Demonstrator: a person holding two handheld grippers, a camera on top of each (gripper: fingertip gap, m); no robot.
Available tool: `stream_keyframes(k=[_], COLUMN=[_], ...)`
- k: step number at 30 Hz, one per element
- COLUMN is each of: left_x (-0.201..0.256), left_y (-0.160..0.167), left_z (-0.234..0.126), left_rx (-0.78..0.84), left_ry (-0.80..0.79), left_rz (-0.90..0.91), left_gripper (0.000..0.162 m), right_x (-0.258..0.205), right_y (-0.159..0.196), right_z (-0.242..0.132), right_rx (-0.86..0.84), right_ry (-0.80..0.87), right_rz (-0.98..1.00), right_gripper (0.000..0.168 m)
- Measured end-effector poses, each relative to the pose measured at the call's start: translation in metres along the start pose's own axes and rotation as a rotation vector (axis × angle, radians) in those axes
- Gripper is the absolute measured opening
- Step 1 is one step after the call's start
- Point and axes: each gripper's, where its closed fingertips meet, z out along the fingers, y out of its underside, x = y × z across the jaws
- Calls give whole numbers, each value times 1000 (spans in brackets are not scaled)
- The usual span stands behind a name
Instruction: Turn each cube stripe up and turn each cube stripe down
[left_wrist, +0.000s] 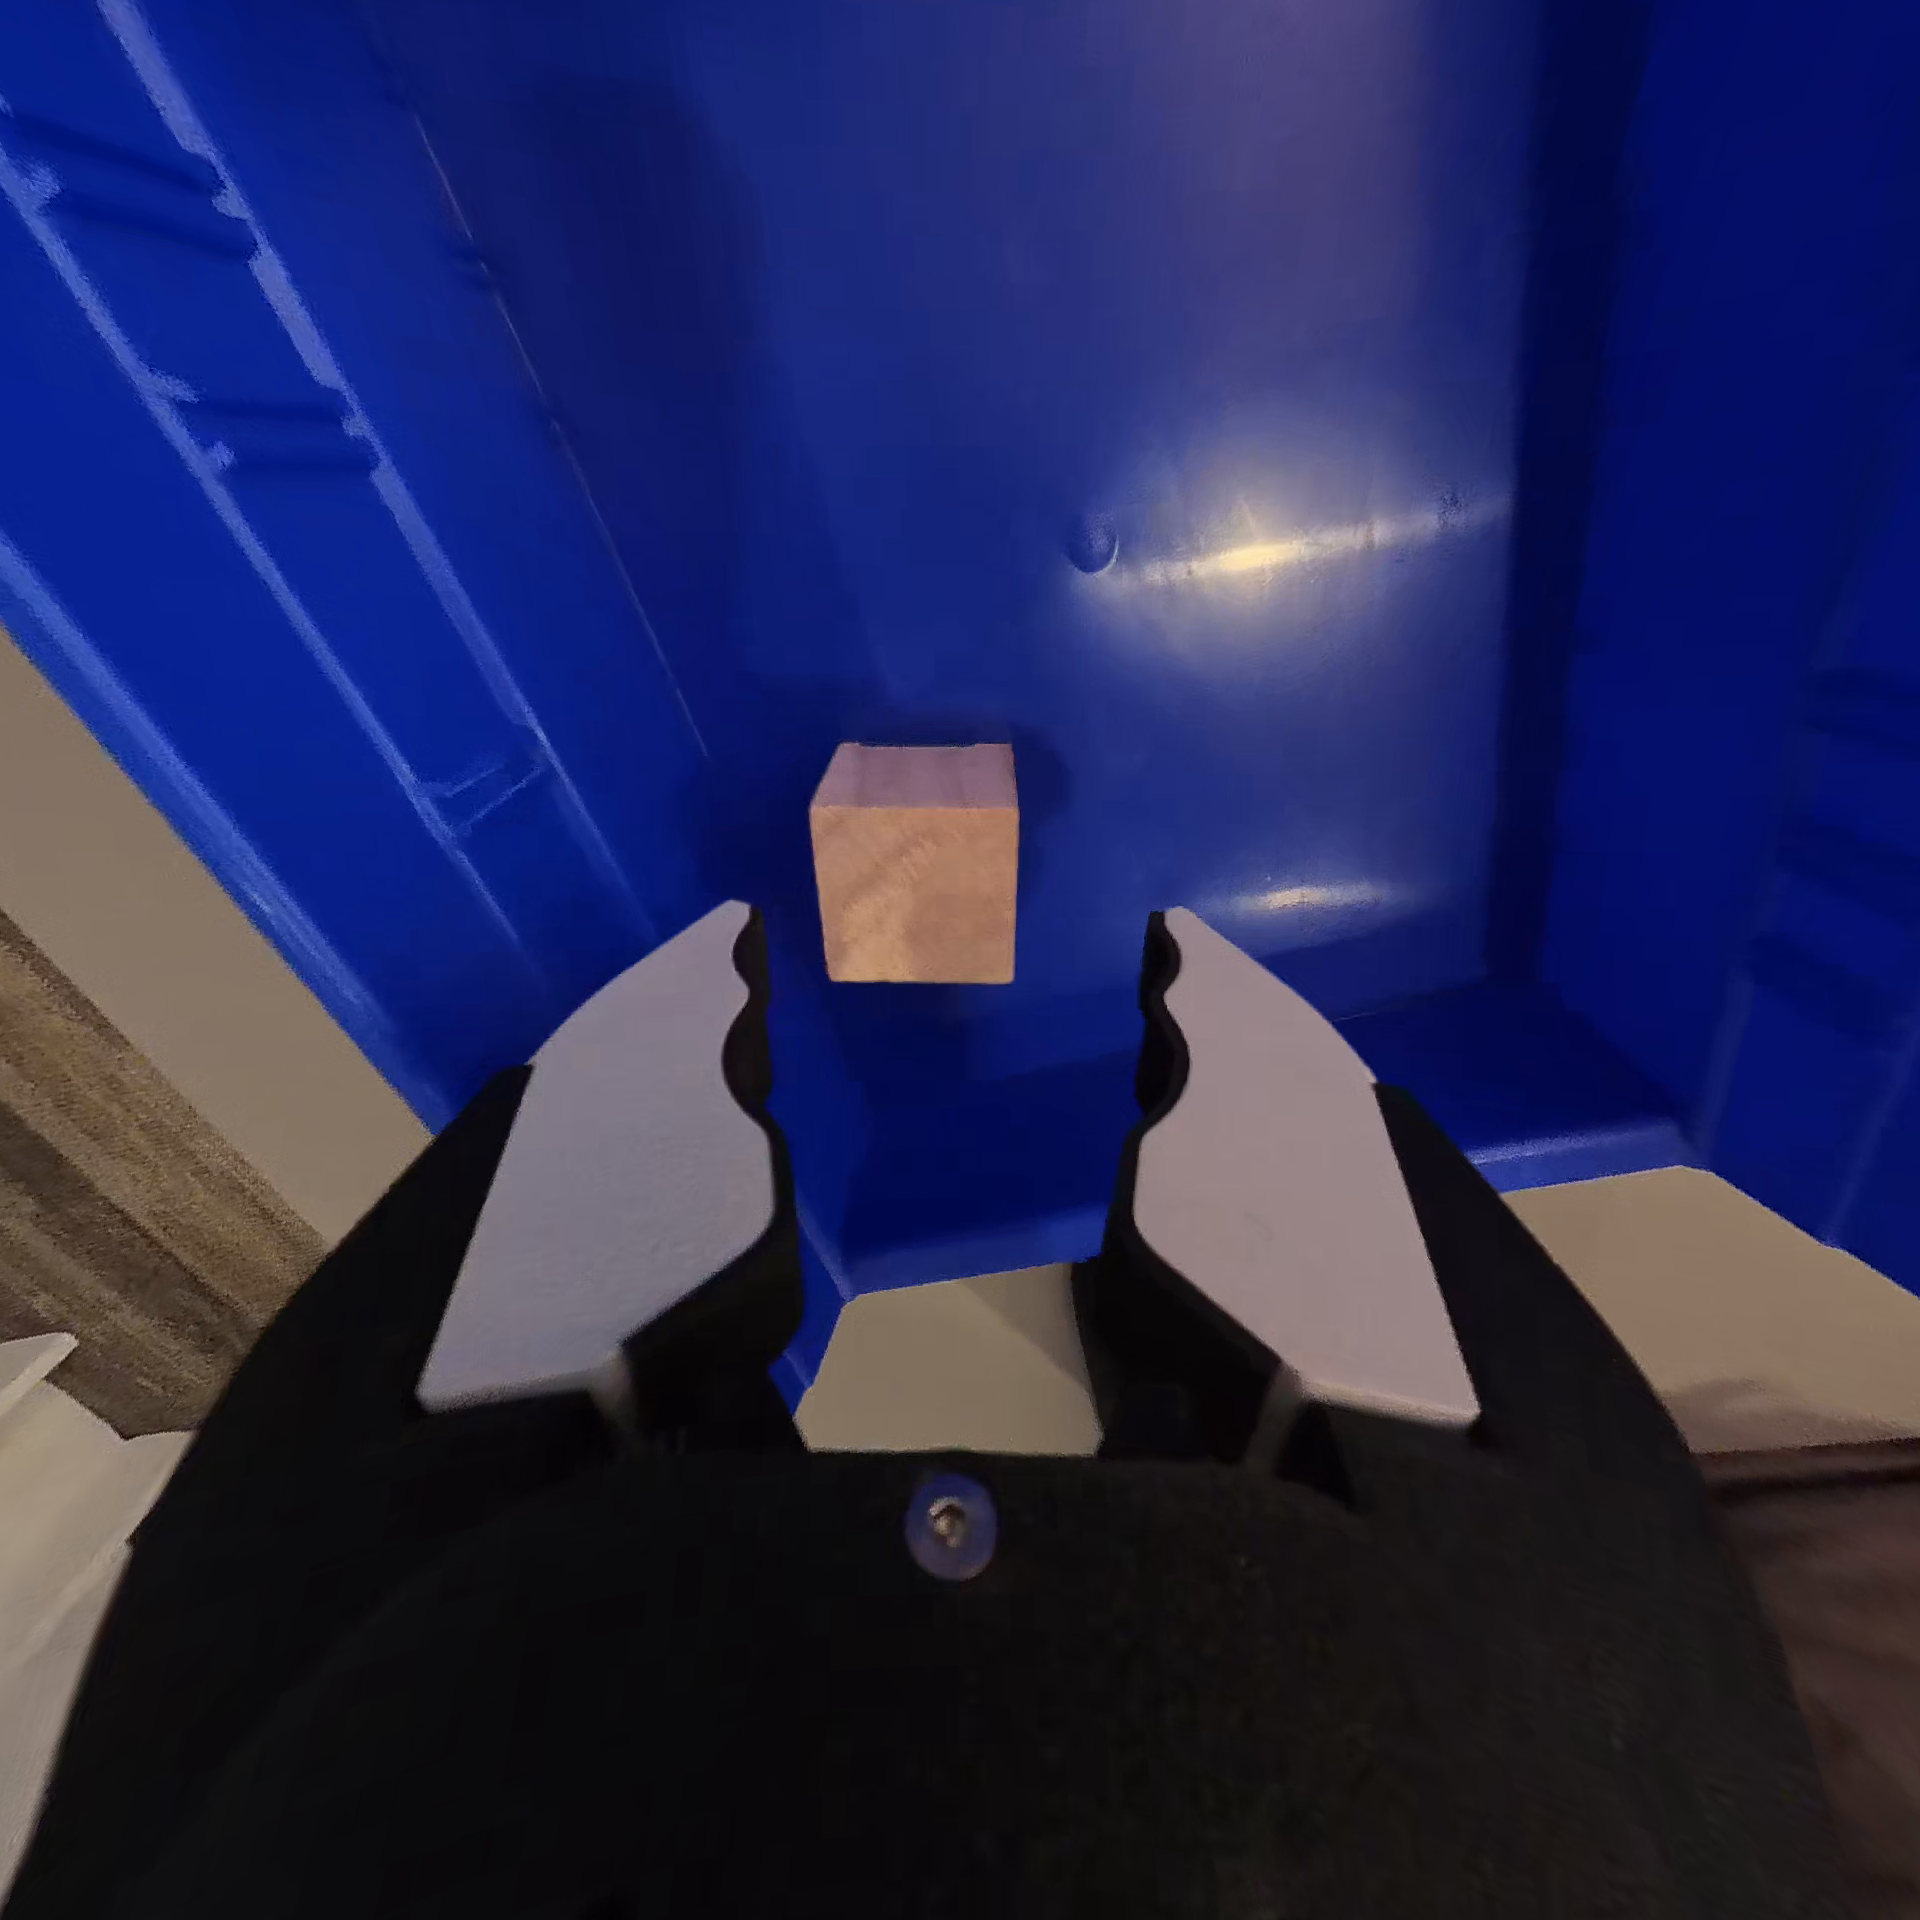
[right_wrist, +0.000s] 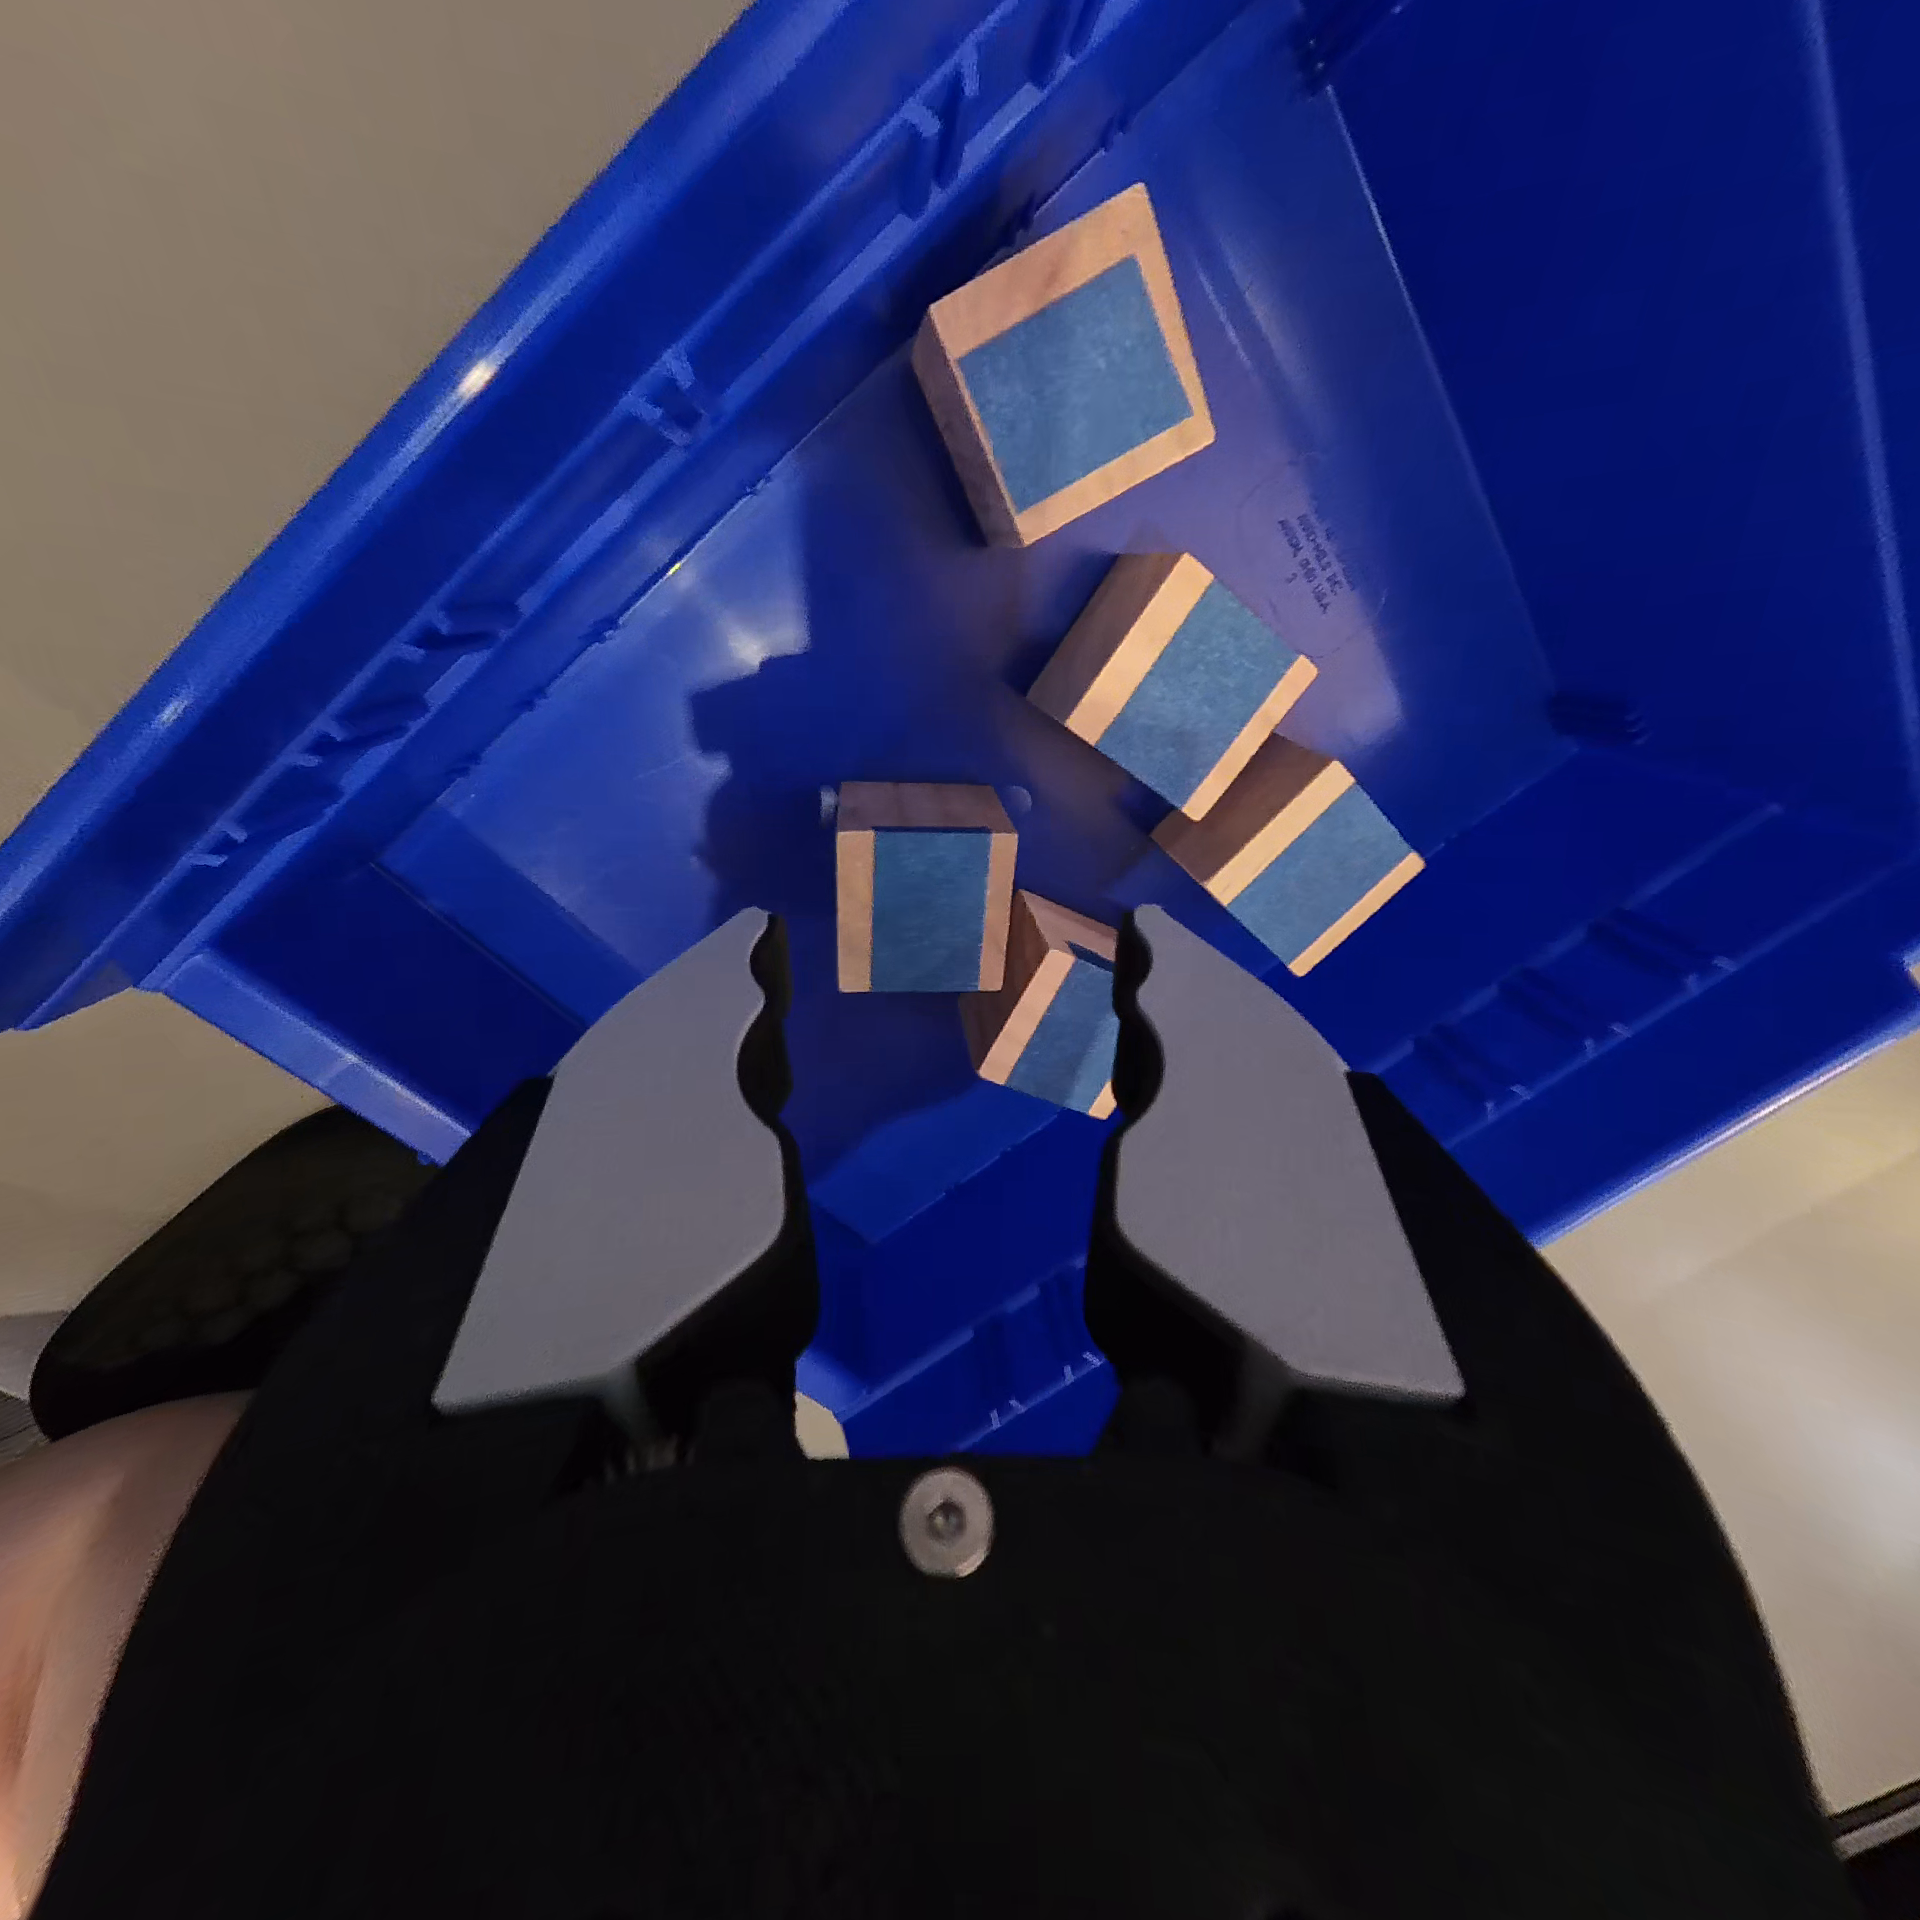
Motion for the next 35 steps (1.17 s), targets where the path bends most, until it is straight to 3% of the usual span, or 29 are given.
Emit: stream_keyframes(k=[10, 15, 19, 22, 25, 28, 30, 32, 35], left_x=[1, -6, -13, -14, -3, 30, 69, 124, 194], left_y=[4, 7, 7, -5, -23, -48, -58, -52, -24], left_z=[26, 38, 40, 28, -6, -66, -120, -177, -235], left_rx=[-90, -144, -172, -93, 93, 415, 659, 853, 950], left_ry=[68, 29, -26, -57, -23, 123, 322, 624, 1032], left_rz=[-20, -12, -4, 14, 47, 93, 159, 296, 531], left_gripper=[58, 46, 45, 45, 45, 45, 44, 44, 44], right_x=[-3, -5, -5, -4, -1, 7, 11, 7, -38], right_y=[2, 3, 3, 2, -1, -13, -31, -59, -121], right_z=[1, 0, -2, -6, -18, -43, -68, -99, -154], right_rx=[-14, -15, -10, -2, 29, 102, 206, 368, 785], right_ry=[-7, -18, -12, 11, 68, 202, 321, 430, 450], right_rz=[-14, -9, -8, -8, -9, -6, -23, -72, -230], right_gripper=[62, 62, 62, 62, 62, 63, 62, 62, 67])
